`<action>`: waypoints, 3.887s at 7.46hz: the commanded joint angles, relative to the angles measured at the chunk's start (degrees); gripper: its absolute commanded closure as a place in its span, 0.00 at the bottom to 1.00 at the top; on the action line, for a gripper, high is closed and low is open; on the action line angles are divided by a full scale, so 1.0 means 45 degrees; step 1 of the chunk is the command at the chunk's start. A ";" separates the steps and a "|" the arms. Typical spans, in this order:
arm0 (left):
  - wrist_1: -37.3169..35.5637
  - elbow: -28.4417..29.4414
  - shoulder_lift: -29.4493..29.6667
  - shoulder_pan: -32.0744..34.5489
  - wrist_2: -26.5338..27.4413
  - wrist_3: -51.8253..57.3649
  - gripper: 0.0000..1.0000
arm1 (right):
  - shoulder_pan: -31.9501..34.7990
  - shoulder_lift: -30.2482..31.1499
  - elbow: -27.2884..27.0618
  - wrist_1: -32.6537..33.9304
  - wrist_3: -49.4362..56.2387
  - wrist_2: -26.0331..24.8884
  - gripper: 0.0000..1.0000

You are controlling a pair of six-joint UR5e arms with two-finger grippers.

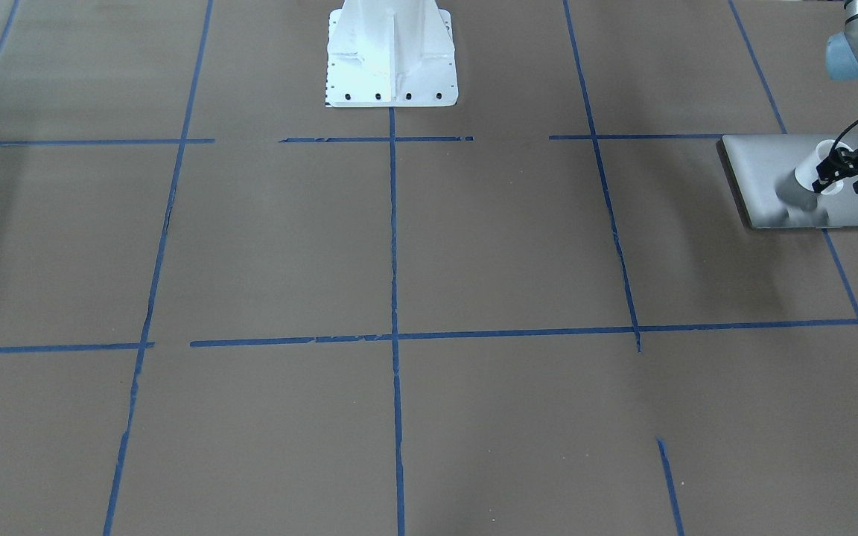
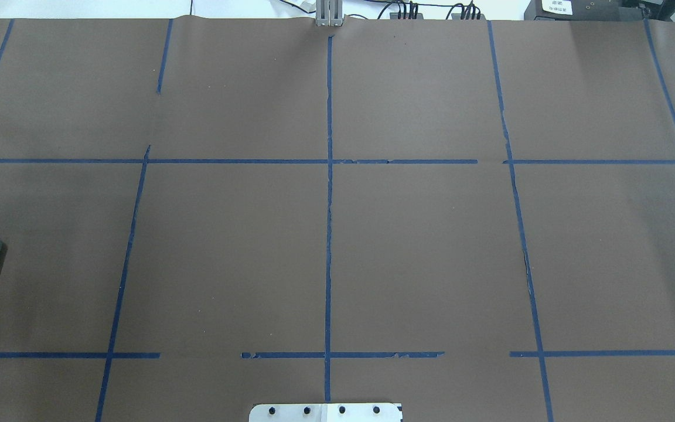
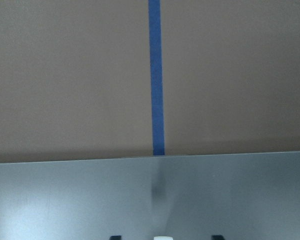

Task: Place cup on laptop
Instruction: 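Lower the white cup onto the silver laptop lid with the left gripper, then open the left gripper and hold above the cup on the laptop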

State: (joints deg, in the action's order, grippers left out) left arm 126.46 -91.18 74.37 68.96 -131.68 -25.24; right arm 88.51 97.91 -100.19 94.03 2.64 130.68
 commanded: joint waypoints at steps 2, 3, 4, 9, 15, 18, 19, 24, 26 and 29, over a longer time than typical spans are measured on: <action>-0.4391 -0.2214 0.0113 0.2744 -0.0484 0.4511 0.00 | 0.0000 0.0000 0.0000 0.0003 0.0000 0.0002 0.00; -0.6034 -0.2355 0.0211 0.4288 -0.0426 0.6700 0.00 | 0.0000 0.0000 0.0000 -0.0017 0.0000 -0.0017 0.00; -0.7462 -0.2259 0.0618 0.5386 -0.0406 0.8076 0.00 | 0.0000 0.0000 0.0000 0.0003 0.0000 0.0002 0.00; -0.8727 -0.2453 0.1111 0.6100 -0.0191 0.8383 0.00 | 0.0000 0.0000 0.0000 -0.0017 0.0000 0.0002 0.00; -0.8609 -0.2493 0.1071 0.6061 -0.0347 0.8364 0.00 | 0.0000 0.0000 0.0000 -0.0017 0.0000 0.0002 0.00; -0.8726 -0.2609 0.1265 0.6061 -0.0386 0.8422 0.00 | 0.0000 0.0000 0.0000 0.0003 0.0000 0.0002 0.00; -0.8726 -0.2494 0.1266 0.6061 -0.0386 0.8422 0.00 | 0.0000 0.0000 0.0000 0.0003 0.0000 0.0002 0.00; -0.8785 -0.2532 0.1169 0.6061 -0.0386 0.8422 0.00 | 0.0000 0.0000 0.0000 0.0003 0.0000 0.0002 0.00; -0.8785 -0.2571 0.1130 0.6042 -0.0386 0.8422 0.00 | 0.0000 0.0000 0.0000 -0.0017 0.0000 0.0002 0.00; -0.8766 -0.2376 0.1130 0.5964 -0.0386 0.8441 0.00 | 0.0000 0.0000 0.0000 0.0003 0.0000 -0.0017 0.00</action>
State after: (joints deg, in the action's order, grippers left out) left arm 86.98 -102.20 79.46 95.98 -133.42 12.73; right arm 88.51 97.91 -100.19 94.01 2.64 130.68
